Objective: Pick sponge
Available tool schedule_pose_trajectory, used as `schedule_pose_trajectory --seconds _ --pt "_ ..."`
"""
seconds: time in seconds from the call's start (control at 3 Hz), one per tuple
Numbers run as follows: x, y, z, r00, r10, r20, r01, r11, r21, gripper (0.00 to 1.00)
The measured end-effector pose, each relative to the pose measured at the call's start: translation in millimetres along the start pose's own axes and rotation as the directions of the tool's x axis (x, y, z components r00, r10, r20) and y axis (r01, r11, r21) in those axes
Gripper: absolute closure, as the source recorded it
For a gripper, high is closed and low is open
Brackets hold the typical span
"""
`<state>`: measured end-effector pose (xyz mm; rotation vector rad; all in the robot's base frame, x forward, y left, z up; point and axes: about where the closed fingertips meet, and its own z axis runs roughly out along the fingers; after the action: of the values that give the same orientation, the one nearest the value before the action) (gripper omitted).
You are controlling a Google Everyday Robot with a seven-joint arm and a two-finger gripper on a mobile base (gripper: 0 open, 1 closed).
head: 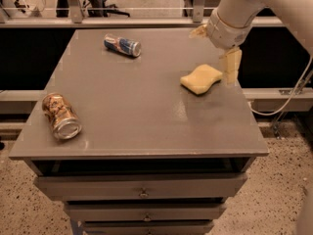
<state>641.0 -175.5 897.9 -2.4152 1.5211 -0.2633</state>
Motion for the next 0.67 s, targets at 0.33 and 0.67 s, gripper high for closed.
schedule_pose_trajectory --seconds 0.33,0.67 --pt "10 -11 28 0.998 -0.060 0.031 0.062 0.9961 -0.062 0.00" --pt "14 -15 49 0.994 -0.090 0.063 0.096 0.9895 -0.108 0.00"
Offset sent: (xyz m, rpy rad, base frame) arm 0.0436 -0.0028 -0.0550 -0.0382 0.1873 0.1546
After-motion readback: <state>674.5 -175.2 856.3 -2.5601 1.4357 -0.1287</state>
